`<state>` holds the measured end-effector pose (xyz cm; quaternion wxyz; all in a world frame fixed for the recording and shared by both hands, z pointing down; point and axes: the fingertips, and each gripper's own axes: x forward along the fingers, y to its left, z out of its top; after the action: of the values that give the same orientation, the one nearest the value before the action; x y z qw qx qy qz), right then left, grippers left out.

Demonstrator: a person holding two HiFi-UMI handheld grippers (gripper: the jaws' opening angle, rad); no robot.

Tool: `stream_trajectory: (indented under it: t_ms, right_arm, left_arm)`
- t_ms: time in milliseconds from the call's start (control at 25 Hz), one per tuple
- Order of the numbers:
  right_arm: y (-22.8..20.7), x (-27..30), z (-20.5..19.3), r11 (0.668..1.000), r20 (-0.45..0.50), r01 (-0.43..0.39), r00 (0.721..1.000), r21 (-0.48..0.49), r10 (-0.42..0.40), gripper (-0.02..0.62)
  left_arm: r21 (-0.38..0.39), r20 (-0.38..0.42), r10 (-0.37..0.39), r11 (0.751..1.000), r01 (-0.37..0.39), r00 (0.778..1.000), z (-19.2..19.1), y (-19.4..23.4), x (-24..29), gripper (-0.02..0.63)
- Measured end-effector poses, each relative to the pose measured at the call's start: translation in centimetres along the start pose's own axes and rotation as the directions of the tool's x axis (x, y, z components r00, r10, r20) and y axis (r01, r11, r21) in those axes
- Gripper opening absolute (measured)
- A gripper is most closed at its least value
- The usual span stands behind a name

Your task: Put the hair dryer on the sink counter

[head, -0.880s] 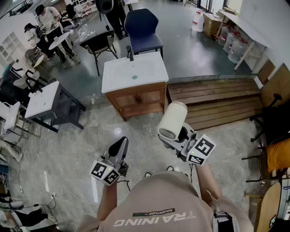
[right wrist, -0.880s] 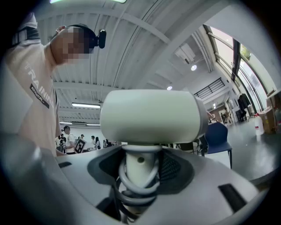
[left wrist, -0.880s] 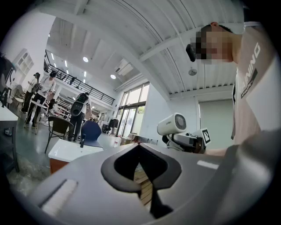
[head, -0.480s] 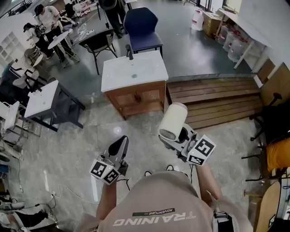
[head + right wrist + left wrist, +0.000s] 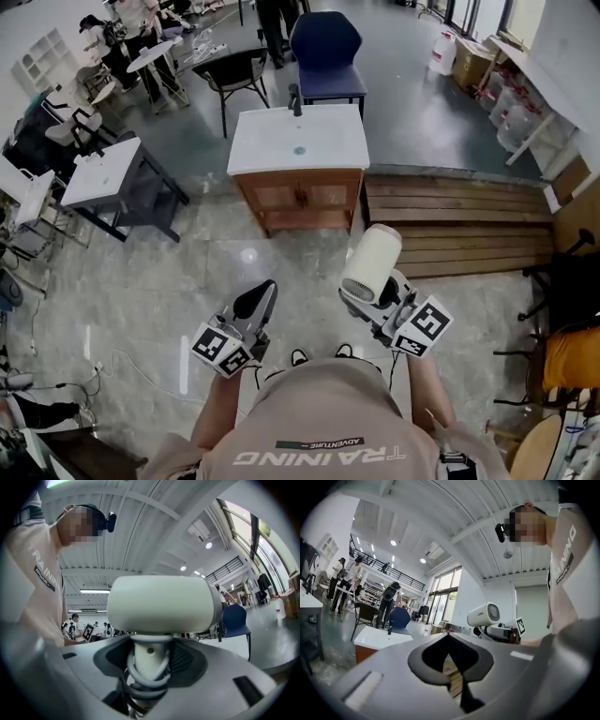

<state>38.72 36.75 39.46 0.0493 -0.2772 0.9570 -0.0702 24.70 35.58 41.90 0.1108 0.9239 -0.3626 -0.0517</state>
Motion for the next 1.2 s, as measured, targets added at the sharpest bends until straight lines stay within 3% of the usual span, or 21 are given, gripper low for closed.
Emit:
stream_trajectory:
  t_ms: [480,760,1200]
  right_arm:
    - [-0.1,-0.4,-3.3,0.993,-0.037,-0.108,0.993,0.042,0.110,0.218]
    - [0.3,-0.5,-5.2,0.993,-0.054,-0.082,0.995,0.084,0.086,0.218]
    - [5.9,7.5,-5.5,0.998,-0.036,-0.018,0.999,0.062,0.021,0.218]
  left_arm:
    - [-0.014,-0.032,0.123,0.992,-0.123,0.992,-2.3,-0.5,-1.6,0.008]
    - [-0.034,-0.044,0.083,0.996,-0.084,0.996,-3.3,-0.9,-1.7,0.008]
    - [-0.043,-0.028,0.004,0.999,-0.005,1.000,-1.4,6.1,-7.8,0.008]
